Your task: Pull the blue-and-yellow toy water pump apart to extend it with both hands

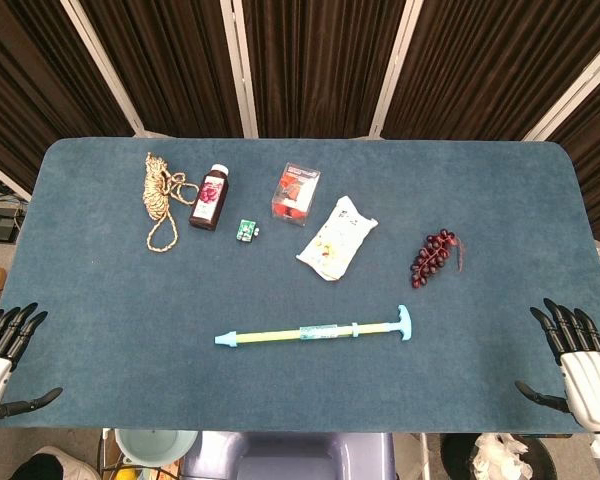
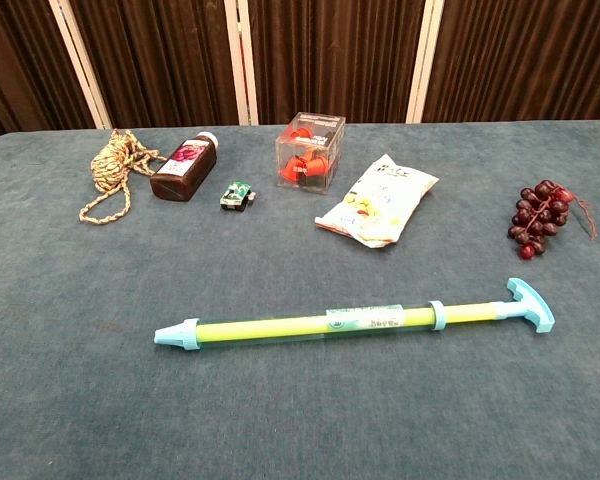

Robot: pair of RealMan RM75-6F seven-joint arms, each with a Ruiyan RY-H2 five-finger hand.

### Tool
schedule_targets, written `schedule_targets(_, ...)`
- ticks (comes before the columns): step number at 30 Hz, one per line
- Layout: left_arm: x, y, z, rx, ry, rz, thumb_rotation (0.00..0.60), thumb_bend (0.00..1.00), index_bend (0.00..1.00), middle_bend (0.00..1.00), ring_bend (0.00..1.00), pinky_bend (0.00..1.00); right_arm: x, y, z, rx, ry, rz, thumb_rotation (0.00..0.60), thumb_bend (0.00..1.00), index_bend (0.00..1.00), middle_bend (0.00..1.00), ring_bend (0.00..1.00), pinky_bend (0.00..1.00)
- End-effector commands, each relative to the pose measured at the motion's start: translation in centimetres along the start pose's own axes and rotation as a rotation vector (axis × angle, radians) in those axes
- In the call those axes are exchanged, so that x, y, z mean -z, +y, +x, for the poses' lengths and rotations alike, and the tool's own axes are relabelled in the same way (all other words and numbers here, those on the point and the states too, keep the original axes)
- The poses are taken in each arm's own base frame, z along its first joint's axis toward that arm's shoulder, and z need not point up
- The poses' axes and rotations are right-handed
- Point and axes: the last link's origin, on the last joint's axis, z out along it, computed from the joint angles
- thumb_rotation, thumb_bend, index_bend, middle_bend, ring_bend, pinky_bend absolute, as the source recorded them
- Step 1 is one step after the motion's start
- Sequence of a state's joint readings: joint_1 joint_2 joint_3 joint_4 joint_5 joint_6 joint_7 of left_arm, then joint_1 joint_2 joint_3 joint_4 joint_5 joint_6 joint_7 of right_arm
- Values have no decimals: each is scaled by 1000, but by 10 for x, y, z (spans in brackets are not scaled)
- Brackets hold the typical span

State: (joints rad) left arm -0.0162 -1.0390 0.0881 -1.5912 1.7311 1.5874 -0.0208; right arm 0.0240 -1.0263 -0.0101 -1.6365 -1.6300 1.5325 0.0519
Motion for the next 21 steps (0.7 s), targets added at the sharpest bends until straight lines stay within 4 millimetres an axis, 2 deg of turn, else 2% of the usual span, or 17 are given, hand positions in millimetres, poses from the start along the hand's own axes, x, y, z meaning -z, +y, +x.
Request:
schedule_targets(1, 0, 0, 0, 5, -4, 2, 600, 0, 0, 0, 0, 8, 0, 0, 0, 1, 0, -1, 600, 159, 69, 0, 0, 0)
schedule_targets(18, 1, 2, -1, 7, -13, 10, 600, 0, 0, 0, 0, 8, 1, 1, 0, -12, -13, -13, 600, 163, 81, 0, 0, 0)
schedule_targets(21, 0, 2, -1, 9, -15, 12, 600, 0, 0, 0, 0, 8, 1, 1, 0, -18, -19, -16, 600, 164, 124, 8, 0, 0)
